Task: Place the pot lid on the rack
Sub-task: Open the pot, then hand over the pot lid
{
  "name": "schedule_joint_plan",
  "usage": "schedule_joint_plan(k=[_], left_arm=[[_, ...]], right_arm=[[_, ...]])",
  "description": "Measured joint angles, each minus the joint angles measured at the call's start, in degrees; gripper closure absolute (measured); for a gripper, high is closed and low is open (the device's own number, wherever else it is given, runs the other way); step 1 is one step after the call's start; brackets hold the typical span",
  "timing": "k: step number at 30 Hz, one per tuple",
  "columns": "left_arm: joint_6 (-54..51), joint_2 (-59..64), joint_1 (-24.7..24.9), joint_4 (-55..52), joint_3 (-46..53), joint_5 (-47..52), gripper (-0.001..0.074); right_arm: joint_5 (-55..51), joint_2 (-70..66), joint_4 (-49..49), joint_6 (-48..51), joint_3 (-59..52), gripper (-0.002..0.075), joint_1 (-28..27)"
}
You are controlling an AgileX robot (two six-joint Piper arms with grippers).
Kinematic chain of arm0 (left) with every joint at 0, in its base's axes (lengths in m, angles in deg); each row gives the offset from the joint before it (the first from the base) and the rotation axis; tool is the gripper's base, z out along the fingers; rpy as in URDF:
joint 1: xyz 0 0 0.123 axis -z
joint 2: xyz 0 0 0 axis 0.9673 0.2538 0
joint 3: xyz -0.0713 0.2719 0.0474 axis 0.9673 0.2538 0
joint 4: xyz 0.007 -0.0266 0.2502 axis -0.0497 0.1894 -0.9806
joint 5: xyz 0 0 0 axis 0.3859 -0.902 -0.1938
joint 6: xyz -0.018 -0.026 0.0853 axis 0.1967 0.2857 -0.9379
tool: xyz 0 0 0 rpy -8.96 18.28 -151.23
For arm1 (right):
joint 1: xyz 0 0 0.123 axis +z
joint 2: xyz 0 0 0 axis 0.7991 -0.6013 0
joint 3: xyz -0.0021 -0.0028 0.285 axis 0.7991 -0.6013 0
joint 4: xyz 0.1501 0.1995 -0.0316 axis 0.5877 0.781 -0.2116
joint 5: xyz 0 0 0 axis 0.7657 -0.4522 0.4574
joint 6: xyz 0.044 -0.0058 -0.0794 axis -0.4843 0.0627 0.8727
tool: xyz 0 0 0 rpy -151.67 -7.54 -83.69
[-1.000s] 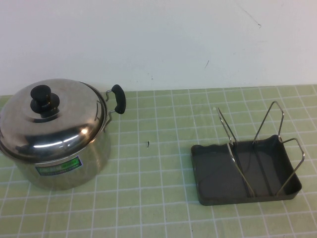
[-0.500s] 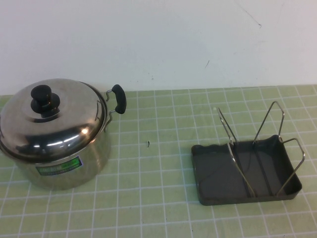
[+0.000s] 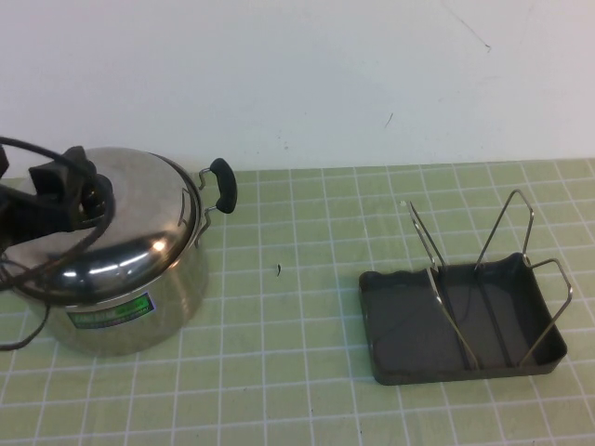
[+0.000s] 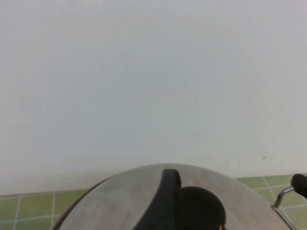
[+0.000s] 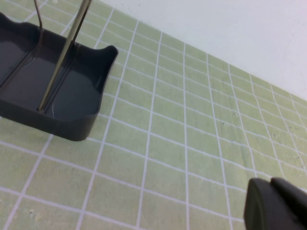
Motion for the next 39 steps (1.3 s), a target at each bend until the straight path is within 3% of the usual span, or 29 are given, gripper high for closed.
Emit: schedule_joint_plan(k=[8, 13, 16, 20, 30, 33, 39], left_arm=[[-2.88, 15.83, 0.00, 2.79, -5.69, -7.58, 0.0092], [-4.23, 21.76, 0.00, 3.84, -6.28, -9.48, 0.0143], [-4.58, 23.44, 0.00, 4.34, -6.71, -11.03, 0.0225], [-4.84, 23.95, 0.00, 4.94, -6.83, -12.07, 0.0422], [-7.19, 18.22, 0.00, 3.37, -6.61, -18.28, 0.0419], [-3.32, 11.60, 0.00, -0.30, -6.61, -19.92, 0.0419], [20.75, -1.04, 0.00, -20.19, -6.61, -22.35, 0.0419]], right_arm=[[0.00, 0.00, 0.00, 0.00, 0.00, 0.0727, 0.00], [0.00, 0.00, 0.00, 0.00, 0.00, 0.0727, 0.00], [0.00, 0.00, 0.00, 0.00, 0.00, 0.0727, 0.00], [0.00, 0.00, 0.00, 0.00, 0.00, 0.0727, 0.00], [0.00, 0.00, 0.03, -0.17, 0.00, 0.0727, 0.00], [0.14, 0.00, 0.36, -1.09, 0.00, 0.0727, 0.00], [-0.06, 0.00, -1.90, -1.24, 0.00, 0.0727, 0.00]])
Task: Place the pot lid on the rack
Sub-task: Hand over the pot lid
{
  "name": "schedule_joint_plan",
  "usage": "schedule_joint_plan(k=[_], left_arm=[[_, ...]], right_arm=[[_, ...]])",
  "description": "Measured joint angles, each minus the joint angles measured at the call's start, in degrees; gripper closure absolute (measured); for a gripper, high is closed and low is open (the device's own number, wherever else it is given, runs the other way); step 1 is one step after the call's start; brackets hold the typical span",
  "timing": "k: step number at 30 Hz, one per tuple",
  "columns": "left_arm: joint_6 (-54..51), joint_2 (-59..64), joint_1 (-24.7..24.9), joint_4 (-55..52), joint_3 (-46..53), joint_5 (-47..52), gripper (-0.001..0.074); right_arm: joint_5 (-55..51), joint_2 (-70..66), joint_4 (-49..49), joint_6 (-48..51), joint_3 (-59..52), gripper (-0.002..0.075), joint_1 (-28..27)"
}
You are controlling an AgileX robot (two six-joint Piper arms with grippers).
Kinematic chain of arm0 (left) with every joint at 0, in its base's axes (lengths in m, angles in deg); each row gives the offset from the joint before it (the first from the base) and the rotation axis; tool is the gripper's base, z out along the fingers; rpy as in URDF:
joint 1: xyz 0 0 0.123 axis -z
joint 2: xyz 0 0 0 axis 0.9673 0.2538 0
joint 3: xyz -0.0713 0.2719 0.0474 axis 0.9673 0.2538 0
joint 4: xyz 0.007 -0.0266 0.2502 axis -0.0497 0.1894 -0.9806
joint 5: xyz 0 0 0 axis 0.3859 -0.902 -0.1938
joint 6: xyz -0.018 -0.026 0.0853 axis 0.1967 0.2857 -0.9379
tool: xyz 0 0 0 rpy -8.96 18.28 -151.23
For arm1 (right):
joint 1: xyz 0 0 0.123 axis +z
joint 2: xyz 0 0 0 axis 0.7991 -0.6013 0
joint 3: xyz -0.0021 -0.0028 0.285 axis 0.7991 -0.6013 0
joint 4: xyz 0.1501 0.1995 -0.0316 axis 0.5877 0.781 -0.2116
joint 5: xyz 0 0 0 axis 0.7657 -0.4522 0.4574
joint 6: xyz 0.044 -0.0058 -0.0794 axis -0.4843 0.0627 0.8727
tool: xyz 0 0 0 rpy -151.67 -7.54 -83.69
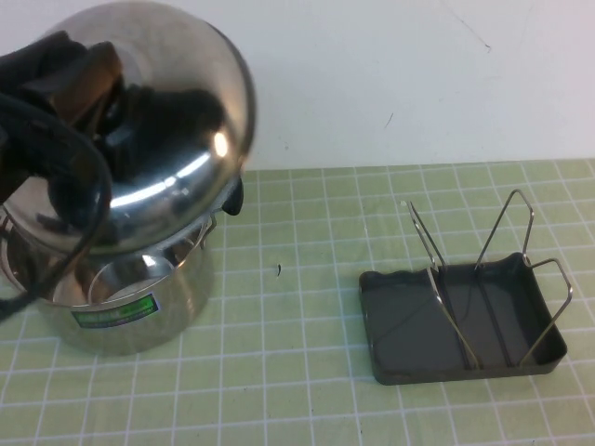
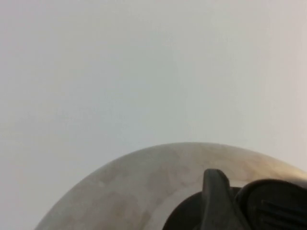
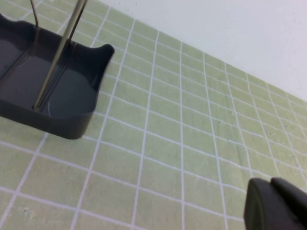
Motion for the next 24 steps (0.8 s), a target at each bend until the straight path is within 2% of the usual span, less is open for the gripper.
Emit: schedule_joint_plan(k=[6, 10, 12, 15, 24], left_arm=[[21.94, -4.25, 0.00, -22.46, 0.00, -6.55, 0.0419], [26.80, -4.34, 0.00, -31.41, 0.00, -12.91, 0.0419], [27.92, -4.09, 0.00, -33.00, 0.00, -14.51, 0.0419], [28.72, -4.10, 0.00, -33.11, 0.00, -16.49, 0.0419], [29.33, -4.10, 0.00, -33.24, 0.00, -17.32, 0.0419]], right_arm=[[0.83, 0.00, -0.40, -0.48, -0.11, 0.0727, 0.00], [7.50, 0.00, 8.62, -6.75, -0.11, 0.0727, 0.00], [12.47, 0.00, 17.08, -14.16, -0.11, 0.0727, 0.00], [16.46, 0.00, 24.68, -21.09, -0.11, 0.0727, 0.00], [16.85, 0.00, 29.81, -26.53, -0.11, 0.0727, 0.00]])
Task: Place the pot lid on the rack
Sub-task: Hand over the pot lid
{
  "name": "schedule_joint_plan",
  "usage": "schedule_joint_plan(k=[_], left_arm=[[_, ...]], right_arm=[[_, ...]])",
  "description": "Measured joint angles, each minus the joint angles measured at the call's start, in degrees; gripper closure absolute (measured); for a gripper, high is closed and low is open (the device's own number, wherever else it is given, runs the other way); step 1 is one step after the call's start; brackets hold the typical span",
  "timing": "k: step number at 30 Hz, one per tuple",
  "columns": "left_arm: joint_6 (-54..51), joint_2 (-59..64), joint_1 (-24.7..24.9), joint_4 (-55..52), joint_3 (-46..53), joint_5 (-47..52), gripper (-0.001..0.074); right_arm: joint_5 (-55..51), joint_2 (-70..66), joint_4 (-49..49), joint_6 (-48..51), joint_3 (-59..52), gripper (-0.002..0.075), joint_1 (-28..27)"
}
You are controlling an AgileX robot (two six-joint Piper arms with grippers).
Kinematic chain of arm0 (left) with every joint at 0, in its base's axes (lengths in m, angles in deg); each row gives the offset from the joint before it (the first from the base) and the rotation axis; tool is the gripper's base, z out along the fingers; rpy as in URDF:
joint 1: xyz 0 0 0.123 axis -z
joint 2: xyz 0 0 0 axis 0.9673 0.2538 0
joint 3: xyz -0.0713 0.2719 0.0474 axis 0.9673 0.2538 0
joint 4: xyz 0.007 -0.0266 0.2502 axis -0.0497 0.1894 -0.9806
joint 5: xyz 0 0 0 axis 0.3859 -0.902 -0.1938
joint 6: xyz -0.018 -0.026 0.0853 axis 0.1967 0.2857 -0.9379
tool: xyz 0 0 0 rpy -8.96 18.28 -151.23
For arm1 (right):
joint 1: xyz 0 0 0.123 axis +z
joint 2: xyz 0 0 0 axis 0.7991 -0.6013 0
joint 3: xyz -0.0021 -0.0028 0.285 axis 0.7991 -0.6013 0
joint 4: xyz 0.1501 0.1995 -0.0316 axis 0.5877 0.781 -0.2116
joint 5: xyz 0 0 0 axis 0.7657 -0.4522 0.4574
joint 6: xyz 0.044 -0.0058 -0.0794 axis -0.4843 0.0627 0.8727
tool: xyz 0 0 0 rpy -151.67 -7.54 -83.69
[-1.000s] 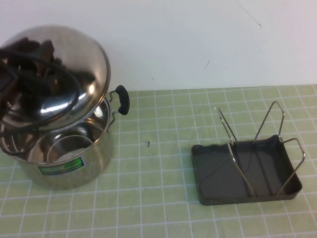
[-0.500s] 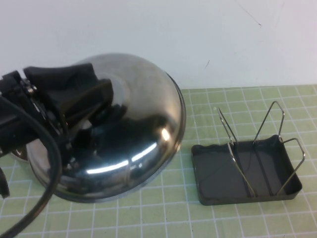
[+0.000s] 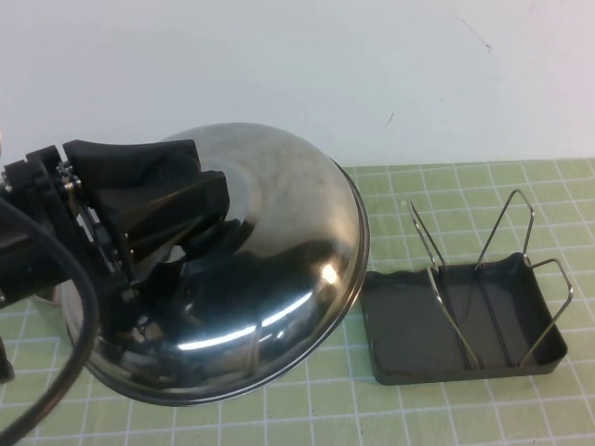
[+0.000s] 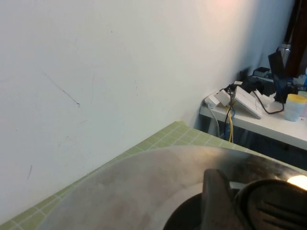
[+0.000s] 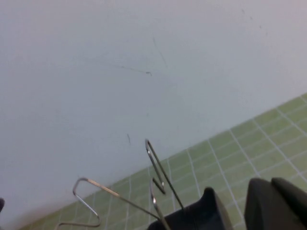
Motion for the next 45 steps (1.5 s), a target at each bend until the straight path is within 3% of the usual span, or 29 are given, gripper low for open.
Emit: schedule_joint_plan(k=[5, 11, 14, 18, 22, 25, 28, 31, 45], left_arm=[[3.80, 0.57, 0.00, 2.90, 0.00, 1.94, 0.0419], [4.45, 4.75, 0.00, 15.86, 0.00, 2.77, 0.0419], [4.45, 8.06, 0.00, 20.26, 0.00, 1.94, 0.0419], [4.25, 13.41, 0.00, 22.38, 0.00, -1.56, 0.0419], [0.95, 17.82, 0.00, 22.85, 0.00, -2.17, 0.0419], [0.76, 19.37, 0.00, 22.80, 0.00, -1.95, 0.0419], [0.39, 19.62, 0.00, 22.80, 0.00, -1.95, 0.0419], [0.40, 19.62, 0.00, 23.03, 0.00, -2.06, 0.0419], [1.09, 19.62, 0.00, 23.03, 0.00, -2.06, 0.0419]], right_arm=[[-8.82, 0.00, 0.71, 1.78, 0.11, 0.0727, 1.23], [-14.86, -6.11, 8.37, 10.23, 7.27, 0.0727, 5.50], [-16.58, -14.77, 19.07, 20.82, 13.04, 0.0727, 7.60], [-22.16, -28.38, 40.51, 42.90, 22.44, 0.0715, 9.38], [-31.61, -41.92, 64.55, 64.66, 30.89, 0.0613, 9.72], [-39.99, -52.09, 73.86, 73.10, 35.40, 0.0493, 9.75], [-47.76, -61.07, 76.28, 73.70, 39.69, 0.0405, 9.89], [-53.79, -68.46, 76.50, 72.87, 43.88, 0.0368, 9.89], [-58.03, -85.05, 76.66, 66.25, 57.99, 0.0351, 10.95]])
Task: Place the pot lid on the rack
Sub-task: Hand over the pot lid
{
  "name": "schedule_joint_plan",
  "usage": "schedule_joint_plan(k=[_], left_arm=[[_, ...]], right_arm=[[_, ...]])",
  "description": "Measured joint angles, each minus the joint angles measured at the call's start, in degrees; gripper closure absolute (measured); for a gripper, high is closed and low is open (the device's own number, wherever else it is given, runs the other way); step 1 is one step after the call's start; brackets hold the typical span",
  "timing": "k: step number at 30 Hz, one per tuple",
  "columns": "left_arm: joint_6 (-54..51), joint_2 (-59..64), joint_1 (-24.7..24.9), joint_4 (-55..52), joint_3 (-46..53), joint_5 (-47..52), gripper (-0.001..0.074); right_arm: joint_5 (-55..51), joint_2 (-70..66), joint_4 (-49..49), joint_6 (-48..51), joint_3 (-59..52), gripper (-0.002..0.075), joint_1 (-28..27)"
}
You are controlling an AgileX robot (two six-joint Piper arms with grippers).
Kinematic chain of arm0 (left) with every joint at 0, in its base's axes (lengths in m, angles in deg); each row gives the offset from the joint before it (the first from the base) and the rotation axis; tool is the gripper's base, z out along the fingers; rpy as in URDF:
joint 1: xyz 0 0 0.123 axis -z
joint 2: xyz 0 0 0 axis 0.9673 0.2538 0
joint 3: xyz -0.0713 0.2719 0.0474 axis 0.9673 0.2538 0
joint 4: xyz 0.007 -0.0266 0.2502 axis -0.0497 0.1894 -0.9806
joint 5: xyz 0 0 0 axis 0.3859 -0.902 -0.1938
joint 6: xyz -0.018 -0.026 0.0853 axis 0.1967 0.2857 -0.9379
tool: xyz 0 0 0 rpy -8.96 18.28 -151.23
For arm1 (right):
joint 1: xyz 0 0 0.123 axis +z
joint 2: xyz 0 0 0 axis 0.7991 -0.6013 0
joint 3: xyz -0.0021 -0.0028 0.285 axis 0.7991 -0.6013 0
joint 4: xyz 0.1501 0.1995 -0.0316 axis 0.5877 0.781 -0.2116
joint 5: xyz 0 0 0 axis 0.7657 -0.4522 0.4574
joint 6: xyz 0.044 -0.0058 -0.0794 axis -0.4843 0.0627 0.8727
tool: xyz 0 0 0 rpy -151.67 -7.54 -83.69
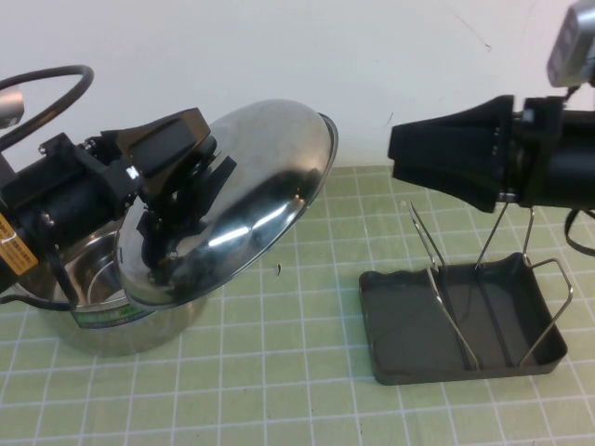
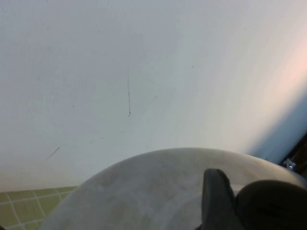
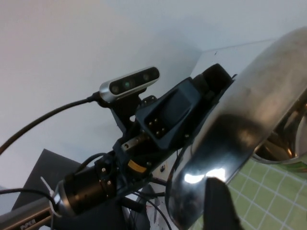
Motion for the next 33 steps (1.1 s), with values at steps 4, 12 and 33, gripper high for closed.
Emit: schedule_joint_plan(k=[4, 12, 33], left_arm=[[0.00, 0.00, 0.00, 0.00, 0.00, 0.00, 0.0419], [0.00, 0.00, 0.00, 0.00, 0.00, 0.00, 0.0419], [0.22, 0.13, -0.24, 3.03, 0.00, 1.87, 0.0419]], right_arm=[[1.03, -2.56, 0.10, -0.25, 2.61, 0.0351, 3.30], [3.23, -8.71, 0.10, -0.91, 9.06, 0.0351, 8.92], [5.89, -14.73, 2.35, 3.76, 19.98, 0.0674, 15.56]])
